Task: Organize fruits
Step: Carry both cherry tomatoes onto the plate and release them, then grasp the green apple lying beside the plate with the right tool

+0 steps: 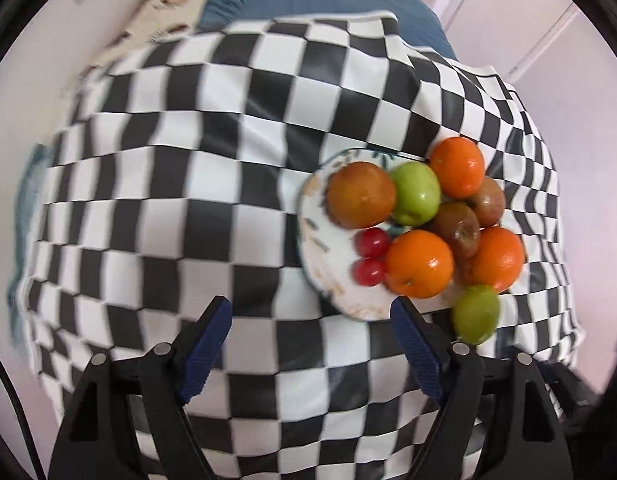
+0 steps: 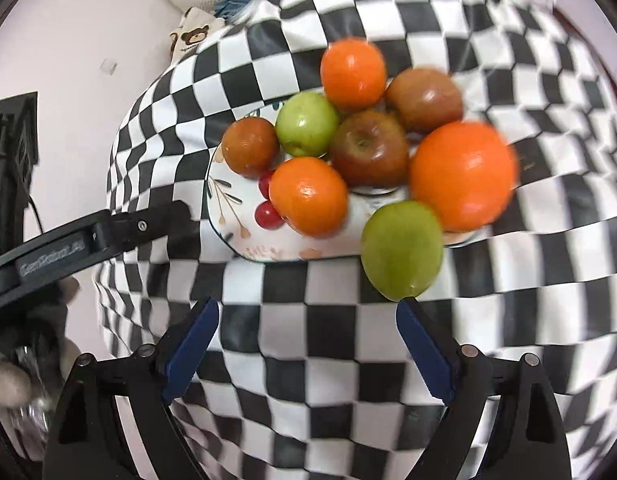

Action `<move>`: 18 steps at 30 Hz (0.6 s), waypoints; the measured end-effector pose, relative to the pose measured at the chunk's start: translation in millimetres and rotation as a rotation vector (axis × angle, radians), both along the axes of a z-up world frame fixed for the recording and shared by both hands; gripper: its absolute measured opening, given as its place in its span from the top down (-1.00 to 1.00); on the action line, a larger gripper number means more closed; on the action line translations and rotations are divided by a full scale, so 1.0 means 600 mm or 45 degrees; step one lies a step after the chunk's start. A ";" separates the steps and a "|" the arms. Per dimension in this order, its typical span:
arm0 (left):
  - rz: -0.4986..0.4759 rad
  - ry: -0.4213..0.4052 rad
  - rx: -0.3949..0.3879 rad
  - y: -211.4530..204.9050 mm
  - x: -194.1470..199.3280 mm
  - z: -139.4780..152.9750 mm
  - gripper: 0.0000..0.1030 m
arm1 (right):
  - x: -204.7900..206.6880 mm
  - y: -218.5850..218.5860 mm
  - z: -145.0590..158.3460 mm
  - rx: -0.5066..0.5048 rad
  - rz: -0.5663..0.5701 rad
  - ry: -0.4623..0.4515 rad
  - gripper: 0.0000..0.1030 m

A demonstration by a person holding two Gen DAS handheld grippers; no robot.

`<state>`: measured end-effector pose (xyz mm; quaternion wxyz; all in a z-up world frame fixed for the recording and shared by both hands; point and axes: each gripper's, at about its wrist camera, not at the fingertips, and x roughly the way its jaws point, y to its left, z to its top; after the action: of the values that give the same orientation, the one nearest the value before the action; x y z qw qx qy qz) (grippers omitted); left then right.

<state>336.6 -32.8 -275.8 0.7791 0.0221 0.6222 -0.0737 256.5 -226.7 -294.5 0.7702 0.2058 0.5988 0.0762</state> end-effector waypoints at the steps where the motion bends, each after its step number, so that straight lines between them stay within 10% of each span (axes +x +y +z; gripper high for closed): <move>1: 0.011 -0.023 0.016 0.004 -0.015 0.008 -0.57 | -0.007 -0.003 0.010 -0.030 0.008 -0.011 -0.80; 8: 0.019 -0.103 0.091 -0.004 -0.087 0.047 -0.57 | -0.042 -0.047 0.086 -0.335 -0.032 -0.106 -0.83; 18: -0.004 -0.173 0.090 -0.035 -0.149 0.102 -0.57 | -0.085 -0.093 0.154 -0.359 -0.138 -0.161 -0.84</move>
<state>247.3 -54.0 -214.6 0.8182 0.0556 0.5699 -0.0514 205.6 -282.7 -202.3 0.8307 0.1224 0.5419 -0.0373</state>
